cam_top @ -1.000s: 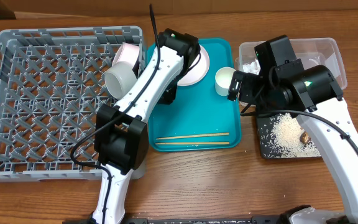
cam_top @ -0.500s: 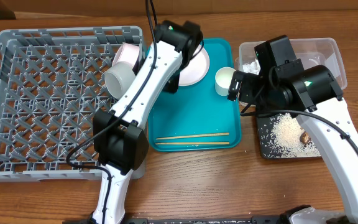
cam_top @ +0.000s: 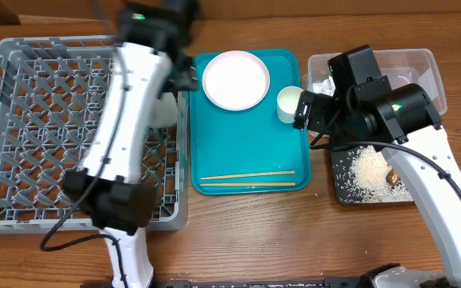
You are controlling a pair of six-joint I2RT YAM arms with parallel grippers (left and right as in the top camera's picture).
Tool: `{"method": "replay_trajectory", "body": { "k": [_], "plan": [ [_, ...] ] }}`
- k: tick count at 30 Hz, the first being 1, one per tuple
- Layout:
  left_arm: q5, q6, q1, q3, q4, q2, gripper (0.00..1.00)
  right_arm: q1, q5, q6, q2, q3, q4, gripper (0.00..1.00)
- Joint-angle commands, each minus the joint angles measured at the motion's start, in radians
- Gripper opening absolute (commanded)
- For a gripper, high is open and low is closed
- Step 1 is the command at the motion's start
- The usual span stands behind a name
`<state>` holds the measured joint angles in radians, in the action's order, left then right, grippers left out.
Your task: Sort waste into correct bins and load items into the dishwasher
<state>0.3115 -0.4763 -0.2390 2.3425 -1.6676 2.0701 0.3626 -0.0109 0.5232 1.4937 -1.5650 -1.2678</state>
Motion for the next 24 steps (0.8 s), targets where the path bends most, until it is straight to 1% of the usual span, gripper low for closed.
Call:
{"method": "replay_trajectory", "body": {
  "k": [1, 4, 9, 13, 14, 17, 20, 24],
  "plan": [
    [-0.129, 0.039, 0.068, -0.009, 0.05, -0.013, 1.0, 0.003, 0.01, 0.001, -0.005, -0.007, 0.006, 1.0],
    [-0.225, 0.097, 0.127, -0.024, 0.116, -0.013, 1.0, 0.003, 0.01, 0.001, -0.005, -0.007, 0.006, 1.0],
    [-0.326, 0.148, 0.21, -0.063, 0.127, -0.013, 1.0, 0.003, 0.01, 0.001, -0.005, -0.007, 0.006, 1.0],
    [-0.368, 0.167, 0.228, -0.162, 0.18, -0.013, 1.0, 0.003, 0.01, 0.001, -0.005, -0.007, 0.006, 1.0],
    [-0.407, 0.197, 0.232, -0.222, 0.235, -0.013, 1.0, 0.003, 0.01, 0.001, -0.005, -0.007, 0.006, 1.0],
    [-0.507, 0.256, 0.235, -0.311, 0.329, -0.013, 0.98, 0.003, 0.01, 0.001, -0.005, -0.007, 0.006, 1.0],
    [-0.527, 0.263, 0.234, -0.368, 0.391, -0.013, 0.97, 0.003, 0.01, 0.001, -0.005, -0.007, 0.006, 1.0],
    [-0.525, 0.263, 0.234, -0.385, 0.423, -0.013, 0.96, 0.003, 0.01, 0.001, -0.005, -0.007, 0.006, 1.0]
  ]
}}
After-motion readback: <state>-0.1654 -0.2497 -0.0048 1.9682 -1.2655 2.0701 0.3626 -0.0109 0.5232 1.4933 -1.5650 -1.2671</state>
